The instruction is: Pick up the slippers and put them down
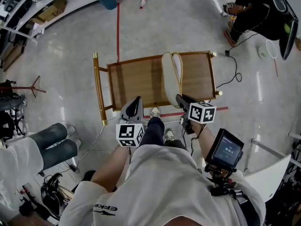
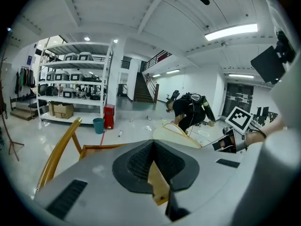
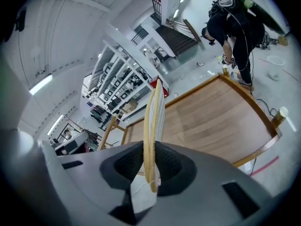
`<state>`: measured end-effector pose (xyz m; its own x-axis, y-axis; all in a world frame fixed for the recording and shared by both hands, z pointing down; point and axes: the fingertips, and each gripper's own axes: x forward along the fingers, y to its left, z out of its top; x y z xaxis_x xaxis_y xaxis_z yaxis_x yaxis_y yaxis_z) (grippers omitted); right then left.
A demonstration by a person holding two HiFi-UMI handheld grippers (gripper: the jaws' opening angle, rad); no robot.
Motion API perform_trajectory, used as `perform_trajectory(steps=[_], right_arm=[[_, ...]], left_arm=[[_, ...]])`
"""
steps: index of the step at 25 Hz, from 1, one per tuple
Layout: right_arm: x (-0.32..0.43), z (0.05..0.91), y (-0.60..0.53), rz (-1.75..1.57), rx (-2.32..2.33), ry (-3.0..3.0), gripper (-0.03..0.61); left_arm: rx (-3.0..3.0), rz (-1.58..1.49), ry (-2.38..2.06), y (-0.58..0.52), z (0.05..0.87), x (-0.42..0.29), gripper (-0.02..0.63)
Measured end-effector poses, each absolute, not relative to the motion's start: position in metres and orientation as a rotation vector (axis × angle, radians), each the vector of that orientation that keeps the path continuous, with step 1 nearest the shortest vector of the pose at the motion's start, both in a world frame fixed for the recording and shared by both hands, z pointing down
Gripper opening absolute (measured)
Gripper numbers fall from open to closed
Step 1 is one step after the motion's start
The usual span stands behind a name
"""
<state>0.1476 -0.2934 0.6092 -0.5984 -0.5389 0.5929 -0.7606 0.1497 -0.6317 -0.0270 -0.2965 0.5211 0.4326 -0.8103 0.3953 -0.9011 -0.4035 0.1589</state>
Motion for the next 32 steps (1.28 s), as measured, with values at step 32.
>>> perform_trajectory(steps=[32], right_arm=[[0.178, 0.683, -0.319, 1.518, 1.378, -1.983, 0.115]], left_arm=[[2.318, 0.467, -1.322, -0.314, 0.565, -0.023, 0.003]])
